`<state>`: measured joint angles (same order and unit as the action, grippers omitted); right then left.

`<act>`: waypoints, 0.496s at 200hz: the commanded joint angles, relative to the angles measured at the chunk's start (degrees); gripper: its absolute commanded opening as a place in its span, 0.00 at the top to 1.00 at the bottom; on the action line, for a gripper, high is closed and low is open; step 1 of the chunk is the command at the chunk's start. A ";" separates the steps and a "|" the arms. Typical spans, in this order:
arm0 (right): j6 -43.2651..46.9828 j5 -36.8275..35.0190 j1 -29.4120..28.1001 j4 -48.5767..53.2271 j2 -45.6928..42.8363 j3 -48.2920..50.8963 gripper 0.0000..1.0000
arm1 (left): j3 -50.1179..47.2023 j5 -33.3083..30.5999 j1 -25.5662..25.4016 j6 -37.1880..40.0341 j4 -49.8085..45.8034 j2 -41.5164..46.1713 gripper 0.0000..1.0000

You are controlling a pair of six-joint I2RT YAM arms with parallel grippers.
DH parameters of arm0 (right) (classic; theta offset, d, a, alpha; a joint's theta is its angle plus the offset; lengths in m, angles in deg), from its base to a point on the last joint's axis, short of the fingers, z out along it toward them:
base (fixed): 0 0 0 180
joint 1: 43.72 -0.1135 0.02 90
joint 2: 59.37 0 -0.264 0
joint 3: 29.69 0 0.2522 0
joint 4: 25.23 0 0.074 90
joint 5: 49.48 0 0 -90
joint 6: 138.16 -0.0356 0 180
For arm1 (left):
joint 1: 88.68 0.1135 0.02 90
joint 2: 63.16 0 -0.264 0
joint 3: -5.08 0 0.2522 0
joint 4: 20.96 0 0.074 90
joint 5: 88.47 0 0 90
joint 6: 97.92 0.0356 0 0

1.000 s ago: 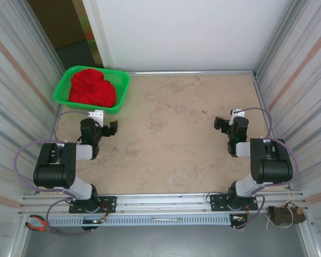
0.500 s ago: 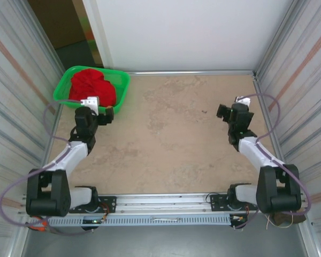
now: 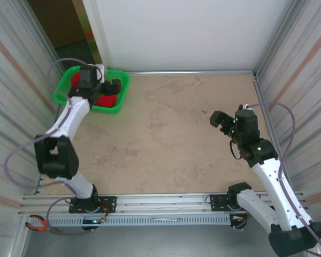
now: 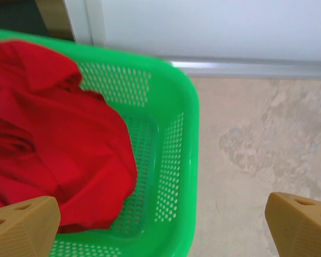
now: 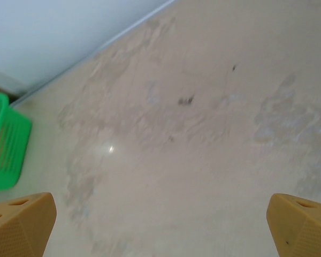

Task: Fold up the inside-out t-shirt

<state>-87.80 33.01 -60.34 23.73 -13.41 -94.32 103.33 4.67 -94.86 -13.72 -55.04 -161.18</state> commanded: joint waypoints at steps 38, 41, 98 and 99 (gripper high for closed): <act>-3.52 1.85 -2.12 15.68 -4.53 -2.26 0.01 | 25.71 -7.01 -5.78 2.17 -23.60 -21.34 0.01; -3.52 1.76 -2.11 16.05 -4.96 -2.34 0.01 | 26.38 -7.27 -6.04 2.33 -23.97 -21.65 0.01; -1.61 -0.68 -2.10 21.59 -9.20 -6.95 0.01 | 34.33 -6.24 -8.79 1.26 -28.38 -30.95 0.01; -1.60 -0.72 -2.15 21.58 -9.25 -7.00 0.01 | 34.38 -6.05 -8.87 1.20 -28.38 -31.02 0.01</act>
<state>-89.74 34.21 -62.14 41.59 -21.46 -98.49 134.25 -2.17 -103.12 -12.41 -78.99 -190.97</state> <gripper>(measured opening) 0.993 0.987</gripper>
